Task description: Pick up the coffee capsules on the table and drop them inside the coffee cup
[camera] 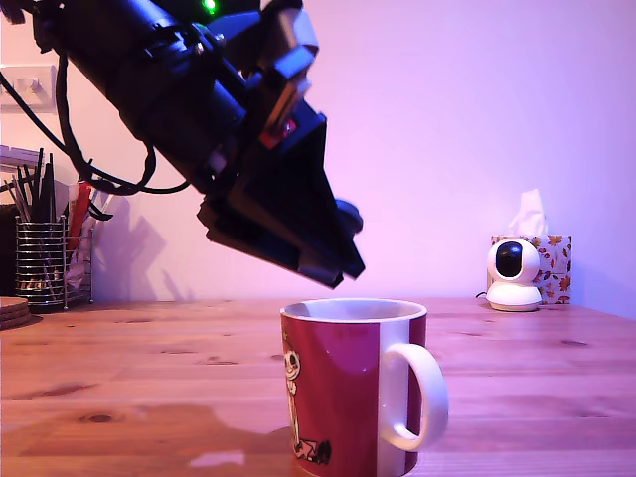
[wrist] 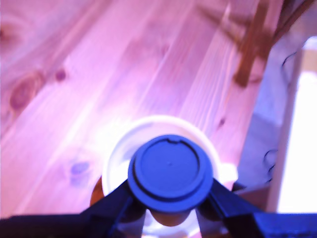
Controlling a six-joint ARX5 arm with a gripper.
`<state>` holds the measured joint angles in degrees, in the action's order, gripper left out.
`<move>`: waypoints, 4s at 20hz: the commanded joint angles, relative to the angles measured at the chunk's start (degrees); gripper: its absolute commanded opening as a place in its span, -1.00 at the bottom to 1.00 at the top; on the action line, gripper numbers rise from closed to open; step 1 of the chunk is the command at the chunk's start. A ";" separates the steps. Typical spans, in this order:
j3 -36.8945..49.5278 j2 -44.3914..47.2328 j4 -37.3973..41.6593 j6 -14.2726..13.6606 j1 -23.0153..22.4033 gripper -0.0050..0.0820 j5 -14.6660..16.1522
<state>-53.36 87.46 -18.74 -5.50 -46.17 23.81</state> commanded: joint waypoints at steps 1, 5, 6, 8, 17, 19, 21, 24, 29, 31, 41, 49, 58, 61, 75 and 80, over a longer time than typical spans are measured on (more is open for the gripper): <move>0.09 0.31 -0.15 -2.12 -0.79 -0.48 -0.74; 0.09 0.31 -0.59 -2.49 -1.27 -0.48 -1.44; 0.09 0.31 -0.63 -2.49 -1.27 -0.48 -1.44; 0.09 0.31 -0.96 -2.71 -1.27 -0.47 -1.73; 0.09 0.31 -0.96 -3.98 -2.01 0.22 -2.34; 0.04 0.22 -0.94 -3.76 -1.99 0.22 -2.21; -0.22 -0.28 -0.94 -3.74 -1.99 -0.01 -2.21; -0.33 -2.69 0.57 -3.98 -1.92 -0.74 -2.47; -0.33 -9.38 2.36 -4.50 -0.61 -0.93 -7.04; -0.33 -11.26 2.21 -4.37 0.04 -0.93 -7.85; -0.33 -11.87 0.68 -3.32 0.98 -0.93 -11.26; -0.33 -14.53 1.68 -3.50 4.09 -0.93 -11.02; 4.70 -24.59 2.97 -3.98 11.72 -0.93 -11.17; 9.22 -29.44 4.26 -3.87 14.62 -0.93 -11.21; 27.34 -57.86 5.22 5.70 23.04 -0.93 -13.70; 27.32 -60.57 -0.79 8.59 22.77 -0.93 -12.94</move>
<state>-26.79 26.35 -19.38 2.68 -23.22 10.52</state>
